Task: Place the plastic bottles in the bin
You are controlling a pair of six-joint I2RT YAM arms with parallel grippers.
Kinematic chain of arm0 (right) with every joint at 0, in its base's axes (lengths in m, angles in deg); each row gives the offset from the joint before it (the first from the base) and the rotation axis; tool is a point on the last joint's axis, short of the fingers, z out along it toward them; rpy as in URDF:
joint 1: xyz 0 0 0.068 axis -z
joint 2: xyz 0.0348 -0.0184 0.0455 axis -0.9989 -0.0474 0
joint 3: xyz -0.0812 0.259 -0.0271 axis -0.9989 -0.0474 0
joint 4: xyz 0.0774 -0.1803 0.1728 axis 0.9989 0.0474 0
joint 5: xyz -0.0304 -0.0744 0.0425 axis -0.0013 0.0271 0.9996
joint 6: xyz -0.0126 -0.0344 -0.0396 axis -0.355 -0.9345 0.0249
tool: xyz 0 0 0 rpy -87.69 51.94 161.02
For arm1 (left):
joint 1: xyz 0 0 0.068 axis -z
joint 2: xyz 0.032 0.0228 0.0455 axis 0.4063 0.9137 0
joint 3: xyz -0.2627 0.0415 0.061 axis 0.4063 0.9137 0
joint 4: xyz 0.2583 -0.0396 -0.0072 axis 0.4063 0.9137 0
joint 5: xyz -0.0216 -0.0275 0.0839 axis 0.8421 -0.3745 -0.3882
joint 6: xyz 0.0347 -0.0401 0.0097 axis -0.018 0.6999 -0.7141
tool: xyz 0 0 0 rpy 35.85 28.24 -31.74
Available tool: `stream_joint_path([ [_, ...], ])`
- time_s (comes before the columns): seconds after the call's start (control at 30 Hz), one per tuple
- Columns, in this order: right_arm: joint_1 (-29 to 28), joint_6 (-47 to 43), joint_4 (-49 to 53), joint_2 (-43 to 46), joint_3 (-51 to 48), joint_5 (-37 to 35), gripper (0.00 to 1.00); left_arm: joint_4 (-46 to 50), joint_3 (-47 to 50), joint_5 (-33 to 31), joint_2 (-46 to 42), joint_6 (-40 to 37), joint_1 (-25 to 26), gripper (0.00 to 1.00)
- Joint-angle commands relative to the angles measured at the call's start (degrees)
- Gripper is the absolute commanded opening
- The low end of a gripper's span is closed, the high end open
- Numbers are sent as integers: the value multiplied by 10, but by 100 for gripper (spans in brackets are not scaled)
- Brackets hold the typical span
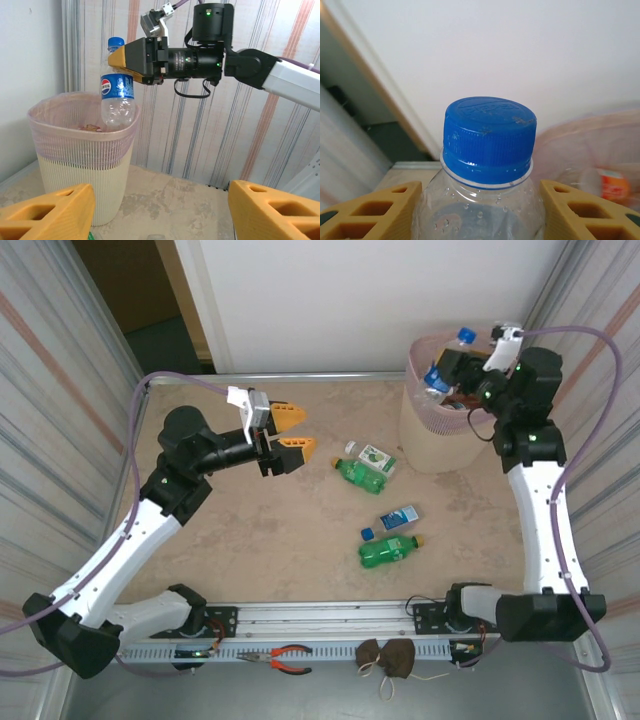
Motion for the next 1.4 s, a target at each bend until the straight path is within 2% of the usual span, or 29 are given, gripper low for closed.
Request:
stream_joint_path([
  [0.0, 40, 2, 23, -29, 35, -13, 42, -16, 3, -8, -15, 2, -2, 71],
  [0.2, 100, -71, 87, -118, 120, -31, 42, -13, 1, -8, -9, 1, -1, 71],
  [0.43, 107, -194, 156, -214, 200, -24, 41, -9, -3, -9, -5, 1, -4, 71],
  [0.63, 72, -358, 246, -289, 268, -28, 43, -3, -9, -8, 2, -1, -4, 71],
  [0.87, 33, -481, 309, -347, 287, -75, 44, -4, -11, -9, 8, 5, -5, 71],
  [1.03, 16, -523, 351, -397, 311, -116, 46, -3, -11, -10, 7, 4, -6, 70],
  [1.17, 12, -527, 362, -424, 324, -122, 47, -7, -9, -13, 4, 6, -6, 70],
  [1.37, 3, -524, 363, -428, 340, -123, 55, -6, -5, -13, -1, 9, -7, 71],
])
